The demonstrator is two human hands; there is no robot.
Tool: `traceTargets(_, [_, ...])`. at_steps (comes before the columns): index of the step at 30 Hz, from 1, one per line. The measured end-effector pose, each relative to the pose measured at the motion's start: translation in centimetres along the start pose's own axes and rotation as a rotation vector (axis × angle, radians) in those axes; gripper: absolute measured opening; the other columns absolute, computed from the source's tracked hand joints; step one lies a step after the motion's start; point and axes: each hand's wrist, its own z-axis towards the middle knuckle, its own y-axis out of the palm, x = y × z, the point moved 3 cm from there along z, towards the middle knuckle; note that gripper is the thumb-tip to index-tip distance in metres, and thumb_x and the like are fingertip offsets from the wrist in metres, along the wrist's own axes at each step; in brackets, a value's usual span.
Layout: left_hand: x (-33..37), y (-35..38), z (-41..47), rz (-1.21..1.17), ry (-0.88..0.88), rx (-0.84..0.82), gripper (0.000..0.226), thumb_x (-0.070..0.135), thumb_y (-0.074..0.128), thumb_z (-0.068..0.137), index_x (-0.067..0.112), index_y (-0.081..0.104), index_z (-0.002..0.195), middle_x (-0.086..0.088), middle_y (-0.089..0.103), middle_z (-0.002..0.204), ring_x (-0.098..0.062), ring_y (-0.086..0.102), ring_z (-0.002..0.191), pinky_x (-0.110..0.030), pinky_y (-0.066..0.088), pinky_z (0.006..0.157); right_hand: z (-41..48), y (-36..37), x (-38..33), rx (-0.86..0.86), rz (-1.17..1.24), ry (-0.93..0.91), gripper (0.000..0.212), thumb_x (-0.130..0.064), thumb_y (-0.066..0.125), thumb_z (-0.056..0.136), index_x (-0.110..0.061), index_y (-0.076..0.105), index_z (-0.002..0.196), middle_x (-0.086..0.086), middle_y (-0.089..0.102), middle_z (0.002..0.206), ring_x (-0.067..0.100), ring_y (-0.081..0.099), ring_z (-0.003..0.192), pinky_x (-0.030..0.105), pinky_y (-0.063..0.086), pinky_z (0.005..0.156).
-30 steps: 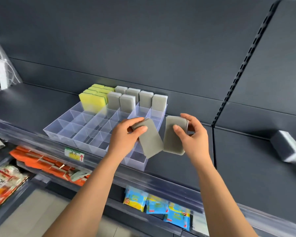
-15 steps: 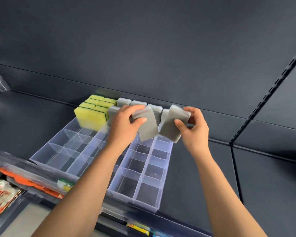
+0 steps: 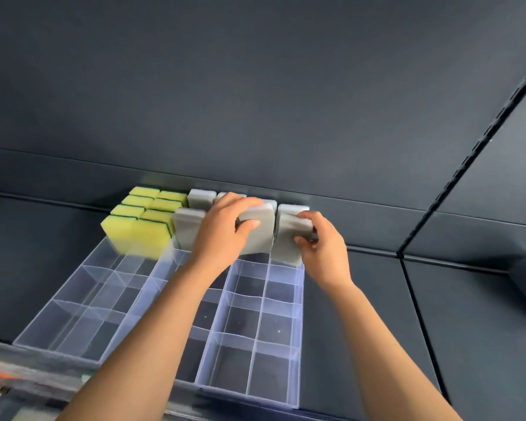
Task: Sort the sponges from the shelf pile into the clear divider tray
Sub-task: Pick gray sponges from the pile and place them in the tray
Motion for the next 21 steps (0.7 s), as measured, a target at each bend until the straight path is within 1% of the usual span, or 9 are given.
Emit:
traceTargets(3, [-0.3, 0.0, 0.3, -0.013, 0.016, -0.032, 0.031, 0.006, 0.066, 0.080, 0.018, 0.066, 0.109, 0.002, 0.059, 0.104, -0.016, 0.054, 0.086, -0.023, 0.039, 0.073, -0.2, 1.2, 0.1, -0.028, -0.148, -0.028, 0.037, -0.005, 0.057, 0.085, -0.021, 0.053, 0.119, -0.004, 0.048, 0.087, 0.022, 0.049, 0.080, 0.034, 0.045, 0.066])
traceTargets(6, [-0.4, -0.2, 0.5, -0.046, 0.018, -0.071, 0.031, 0.006, 0.065, 0.081, 0.020, 0.066, 0.109, 0.005, 0.058, 0.104, -0.005, 0.048, 0.072, -0.017, 0.036, 0.068, -0.5, 1.9, 0.7, -0.032, -0.215, 0.020, 0.036, -0.006, 0.056, 0.087, -0.020, 0.052, 0.120, -0.005, 0.045, 0.087, 0.022, 0.049, 0.084, 0.033, 0.043, 0.063])
traceTargets(7, [-0.4, -0.2, 0.5, -0.053, 0.020, -0.084, 0.031, 0.007, 0.065, 0.082, 0.021, 0.066, 0.109, 0.006, 0.058, 0.104, -0.005, 0.048, 0.069, -0.017, 0.037, 0.067, -0.5, 1.9, 0.8, -0.027, -0.219, 0.026, 0.035, -0.007, 0.056, 0.087, -0.020, 0.052, 0.119, -0.004, 0.046, 0.088, 0.022, 0.049, 0.084, 0.033, 0.043, 0.063])
traceTargets(10, [-0.4, -0.2, 0.7, -0.062, 0.045, -0.117, 0.032, 0.007, 0.064, 0.082, 0.024, 0.065, 0.110, 0.010, 0.056, 0.104, -0.008, 0.050, 0.070, -0.020, 0.038, 0.067, -0.2, 1.8, 1.0, -0.019, -0.223, 0.036, 0.033, -0.009, 0.060, 0.086, -0.018, 0.054, 0.117, -0.004, 0.046, 0.094, 0.023, 0.050, 0.088, 0.031, 0.042, 0.065])
traceTargets(13, [-0.8, 0.2, 0.6, -0.040, 0.062, -0.153, 0.033, 0.006, 0.063, 0.082, 0.025, 0.064, 0.109, 0.013, 0.053, 0.102, 0.005, 0.047, 0.070, -0.020, 0.035, 0.067, -0.3, 1.9, 1.1, 0.002, -0.208, 0.034, 0.036, -0.007, 0.062, 0.084, -0.017, 0.056, 0.118, -0.001, 0.050, 0.107, 0.023, 0.051, 0.093, 0.027, 0.040, 0.069])
traceTargets(14, [-0.9, 0.3, 0.5, -0.033, 0.060, -0.161, 0.032, 0.005, 0.063, 0.082, 0.024, 0.064, 0.109, 0.013, 0.052, 0.101, 0.005, 0.046, 0.069, -0.020, 0.034, 0.068, -0.4, 1.9, 1.1, 0.008, -0.211, 0.031, 0.036, -0.006, 0.063, 0.083, -0.016, 0.056, 0.118, 0.000, 0.051, 0.110, 0.023, 0.051, 0.095, 0.027, 0.040, 0.071])
traceTargets(17, [-1.0, 0.8, 0.4, 0.012, 0.076, -0.169, 0.031, 0.005, 0.062, 0.083, 0.021, 0.064, 0.110, 0.011, 0.052, 0.103, -0.004, 0.038, 0.072, -0.021, 0.032, 0.072, -0.7, 1.9, 1.0, 0.037, -0.232, 0.004, 0.037, -0.004, 0.064, 0.082, -0.014, 0.058, 0.117, 0.002, 0.052, 0.114, 0.022, 0.049, 0.102, 0.026, 0.041, 0.074])
traceTargets(19, [-0.8, 1.1, 0.5, 0.047, 0.105, -0.192, 0.031, 0.005, 0.062, 0.084, 0.020, 0.064, 0.111, 0.008, 0.056, 0.107, -0.008, 0.041, 0.077, -0.020, 0.032, 0.073, -0.7, 1.7, 0.8, 0.060, -0.271, -0.024, 0.037, -0.002, 0.065, 0.080, -0.012, 0.060, 0.115, 0.002, 0.052, 0.115, 0.022, 0.048, 0.105, 0.027, 0.043, 0.074])
traceTargets(21, [-0.8, 1.3, 0.5, 0.056, 0.121, -0.200, 0.031, 0.004, 0.061, 0.083, 0.020, 0.064, 0.111, 0.006, 0.057, 0.110, -0.009, 0.043, 0.081, -0.020, 0.032, 0.074, -0.8, 1.6, 0.7, 0.075, -0.303, -0.043, 0.038, -0.002, 0.067, 0.079, -0.011, 0.062, 0.115, 0.003, 0.053, 0.113, 0.022, 0.048, 0.104, 0.030, 0.046, 0.072])
